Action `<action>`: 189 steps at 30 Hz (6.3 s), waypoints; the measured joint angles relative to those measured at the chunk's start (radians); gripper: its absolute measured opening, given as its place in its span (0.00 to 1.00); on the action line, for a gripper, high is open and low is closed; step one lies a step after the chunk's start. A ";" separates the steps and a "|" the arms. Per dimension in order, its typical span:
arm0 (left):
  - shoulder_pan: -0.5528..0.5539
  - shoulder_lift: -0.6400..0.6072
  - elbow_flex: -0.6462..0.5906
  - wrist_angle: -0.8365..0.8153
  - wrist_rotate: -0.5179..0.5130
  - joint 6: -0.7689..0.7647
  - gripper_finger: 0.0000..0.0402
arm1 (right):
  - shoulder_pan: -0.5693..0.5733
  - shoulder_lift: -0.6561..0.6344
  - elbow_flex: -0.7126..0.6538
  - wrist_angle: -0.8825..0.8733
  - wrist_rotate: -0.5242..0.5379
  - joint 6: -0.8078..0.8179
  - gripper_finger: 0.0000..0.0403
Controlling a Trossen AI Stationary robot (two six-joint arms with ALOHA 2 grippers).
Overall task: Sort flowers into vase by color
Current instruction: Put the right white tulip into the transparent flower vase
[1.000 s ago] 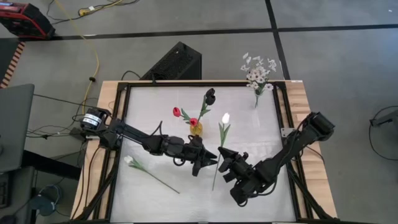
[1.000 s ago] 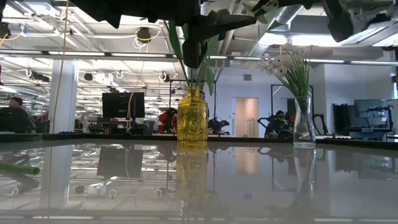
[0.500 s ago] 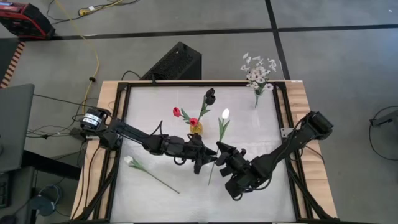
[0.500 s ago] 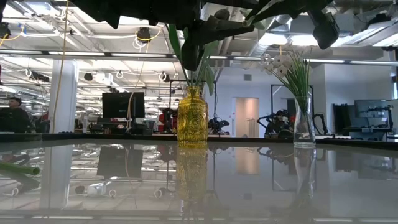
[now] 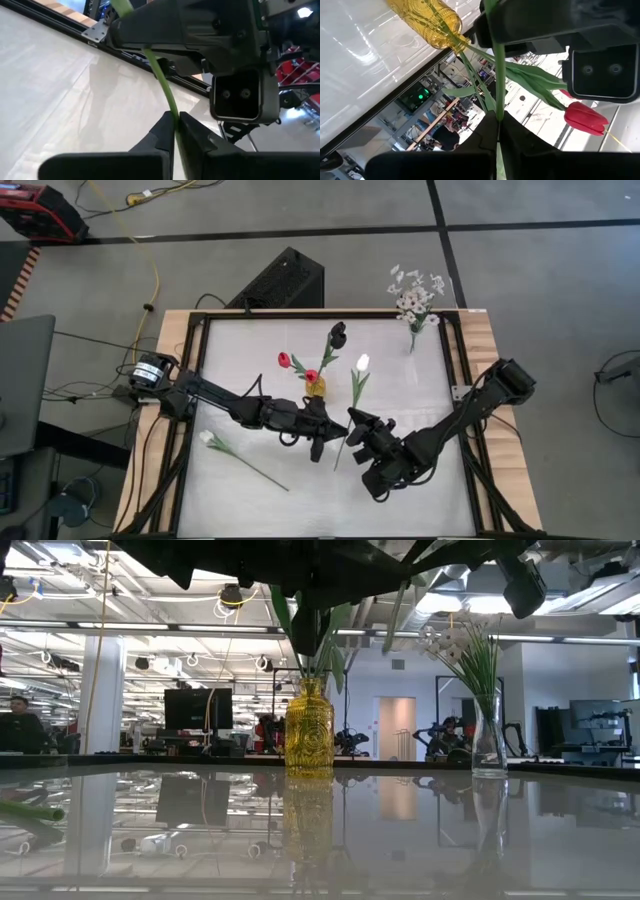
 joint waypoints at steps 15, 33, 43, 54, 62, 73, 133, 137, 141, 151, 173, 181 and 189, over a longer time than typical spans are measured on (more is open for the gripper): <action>0.030 0.000 -0.001 0.003 -0.007 0.035 0.00 | 0.039 -0.001 0.000 -0.032 -0.018 0.162 0.40; 0.036 -0.001 -0.001 0.093 -0.020 0.240 0.00 | 0.091 -0.261 -0.162 -0.189 -0.412 1.722 0.48; 0.021 -0.001 -0.001 0.090 0.001 0.301 0.00 | 0.127 -0.724 -0.527 0.300 -0.512 1.643 0.48; 0.018 -0.001 0.000 0.131 0.024 0.338 0.00 | -0.112 -0.661 -0.825 1.248 -0.870 1.257 0.48; 0.020 -0.001 0.000 0.130 0.029 0.366 0.00 | -0.225 -0.496 -0.745 1.386 -1.076 1.190 0.48; 0.020 -0.001 0.000 0.130 -0.052 0.407 0.00 | -0.243 -0.459 -0.696 1.376 -1.096 1.186 0.26; -0.230 -0.414 -0.578 0.483 -0.283 0.713 0.23 | -0.479 -1.386 -0.695 0.474 -0.312 1.102 0.06; -0.230 -0.414 -0.578 0.470 -0.282 0.711 0.23 | -0.551 -1.387 -0.695 0.459 -0.310 1.083 0.06; -0.230 -0.413 -0.578 0.465 -0.282 0.701 0.23 | -0.639 -1.388 -0.695 0.498 -0.319 1.049 0.06; -0.230 -0.413 -0.578 0.465 -0.281 0.703 0.23 | -0.888 -1.363 -0.695 0.515 -0.527 1.082 0.06; -0.230 -0.412 -0.578 0.446 -0.282 0.704 0.23 | -1.096 -1.180 -0.696 0.607 -0.733 1.137 0.07; -0.230 -0.412 -0.578 0.441 -0.283 0.704 0.23 | -1.096 -1.180 -0.696 0.622 -0.732 1.134 0.07; -0.230 -0.412 -0.578 0.441 -0.284 0.705 0.23 | -1.097 -1.156 -0.696 0.552 -0.732 1.160 0.07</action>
